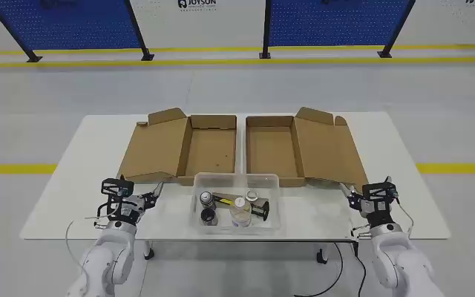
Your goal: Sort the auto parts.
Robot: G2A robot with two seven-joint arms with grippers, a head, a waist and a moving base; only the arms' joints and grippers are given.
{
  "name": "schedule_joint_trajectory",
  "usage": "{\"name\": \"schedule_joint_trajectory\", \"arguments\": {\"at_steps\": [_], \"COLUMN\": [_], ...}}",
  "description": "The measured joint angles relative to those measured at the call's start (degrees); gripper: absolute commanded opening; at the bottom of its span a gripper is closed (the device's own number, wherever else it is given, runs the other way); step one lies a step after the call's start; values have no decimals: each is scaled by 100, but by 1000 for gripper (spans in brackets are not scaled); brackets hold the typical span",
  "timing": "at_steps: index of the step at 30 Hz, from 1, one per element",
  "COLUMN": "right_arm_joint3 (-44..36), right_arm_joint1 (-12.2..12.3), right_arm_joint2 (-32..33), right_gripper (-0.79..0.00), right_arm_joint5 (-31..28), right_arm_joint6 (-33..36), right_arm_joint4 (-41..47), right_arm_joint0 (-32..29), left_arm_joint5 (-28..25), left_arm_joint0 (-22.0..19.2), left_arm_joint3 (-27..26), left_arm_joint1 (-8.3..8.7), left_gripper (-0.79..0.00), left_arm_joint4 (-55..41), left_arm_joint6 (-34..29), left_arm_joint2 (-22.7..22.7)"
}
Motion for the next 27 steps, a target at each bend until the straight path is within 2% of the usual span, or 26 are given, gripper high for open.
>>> {"name": "schedule_joint_trajectory", "arguments": {"at_steps": [19,22,27], "right_arm_joint3": [0,0,0], "right_arm_joint1": [0,0,0], "right_arm_joint2": [0,0,0], "right_gripper": [0,0,0], "right_arm_joint5": [0,0,0], "right_arm_joint6": [0,0,0], "right_arm_joint4": [0,0,0], "right_arm_joint0": [0,0,0], "left_arm_joint5": [-69,-251,-977], "left_arm_joint0": [-65,-154,-294], "left_arm_joint3": [-16,-132,-532], "left_arm_joint1": [-6,-18,-10], "left_gripper": [0,0,0], "left_arm_joint4": [38,-202,-697], "left_arm_joint6": [-8,-145,-582], "left_arm_joint2": [23,67,152]}}
